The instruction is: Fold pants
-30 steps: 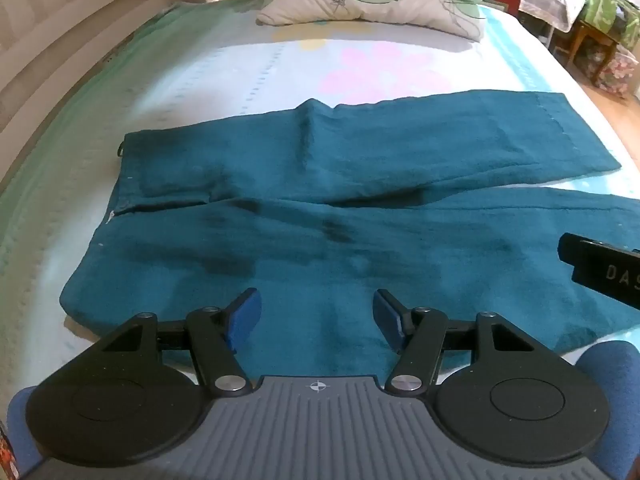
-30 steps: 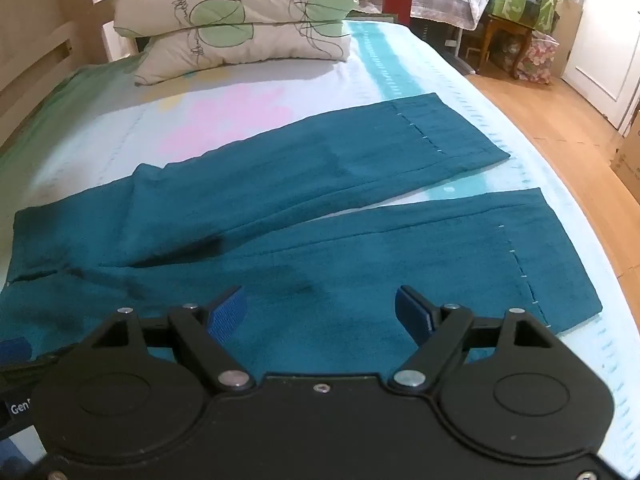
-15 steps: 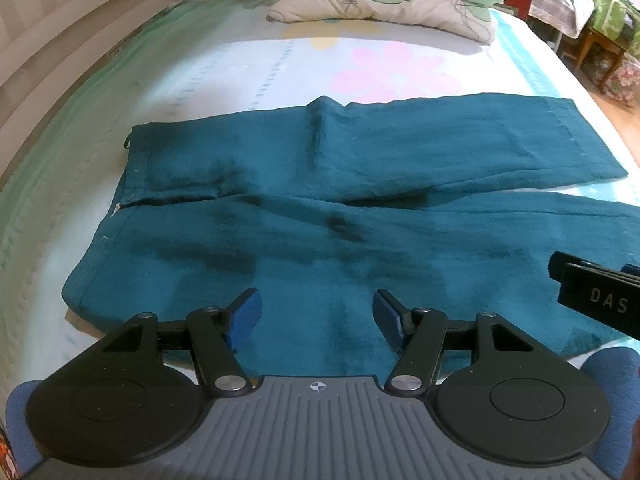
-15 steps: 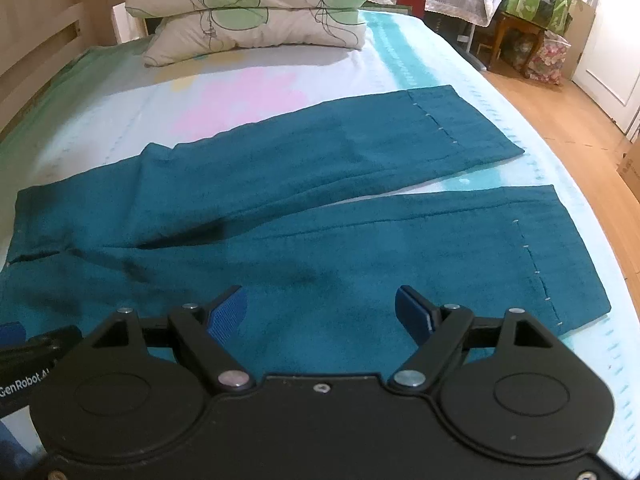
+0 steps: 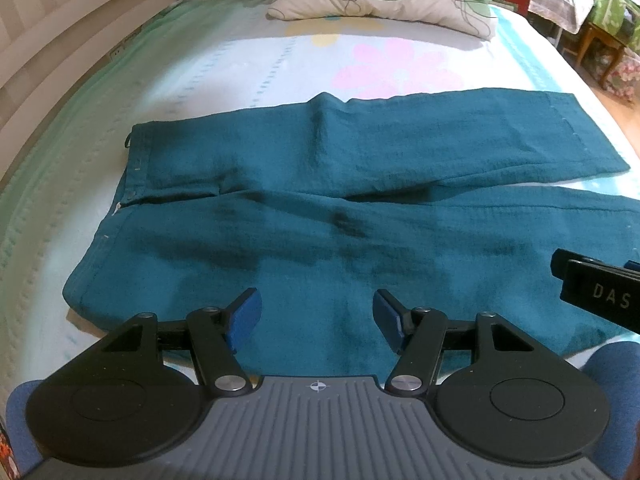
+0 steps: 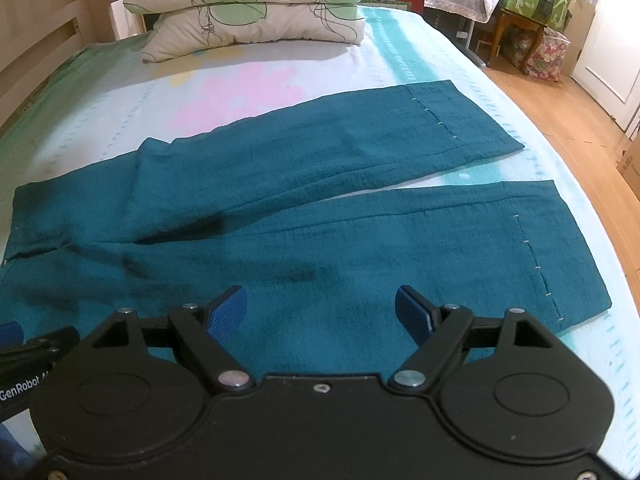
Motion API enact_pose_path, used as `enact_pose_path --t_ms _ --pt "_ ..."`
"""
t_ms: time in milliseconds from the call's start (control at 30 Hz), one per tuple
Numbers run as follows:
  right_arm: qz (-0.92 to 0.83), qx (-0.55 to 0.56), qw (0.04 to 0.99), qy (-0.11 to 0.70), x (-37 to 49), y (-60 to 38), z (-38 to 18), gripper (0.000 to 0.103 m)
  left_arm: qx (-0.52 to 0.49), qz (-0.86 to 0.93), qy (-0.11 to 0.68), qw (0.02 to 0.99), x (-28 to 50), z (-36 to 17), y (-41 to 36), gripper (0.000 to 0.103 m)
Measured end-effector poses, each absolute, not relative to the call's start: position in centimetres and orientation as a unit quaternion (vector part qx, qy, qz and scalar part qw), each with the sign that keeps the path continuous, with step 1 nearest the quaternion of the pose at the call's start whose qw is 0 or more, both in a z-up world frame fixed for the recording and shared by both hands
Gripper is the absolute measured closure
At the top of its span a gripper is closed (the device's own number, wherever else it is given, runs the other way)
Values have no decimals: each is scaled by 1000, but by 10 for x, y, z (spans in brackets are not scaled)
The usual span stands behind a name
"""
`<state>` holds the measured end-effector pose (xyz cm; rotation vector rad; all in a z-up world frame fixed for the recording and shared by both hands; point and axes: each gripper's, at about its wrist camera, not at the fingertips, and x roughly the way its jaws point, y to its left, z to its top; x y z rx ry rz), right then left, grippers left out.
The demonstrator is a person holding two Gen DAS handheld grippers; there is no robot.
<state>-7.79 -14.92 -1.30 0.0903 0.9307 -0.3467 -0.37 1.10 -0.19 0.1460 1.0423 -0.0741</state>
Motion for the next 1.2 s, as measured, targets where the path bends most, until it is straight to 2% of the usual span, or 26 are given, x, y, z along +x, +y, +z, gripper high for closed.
enact_pose_path --t_ms 1000,1200 --pt "-158 54 869 466 -70 -149 -24 21 67 -42 512 855 7 -16 13 43" --pt "-170 55 858 482 -65 -159 -33 31 74 -39 508 858 19 -19 10 45"
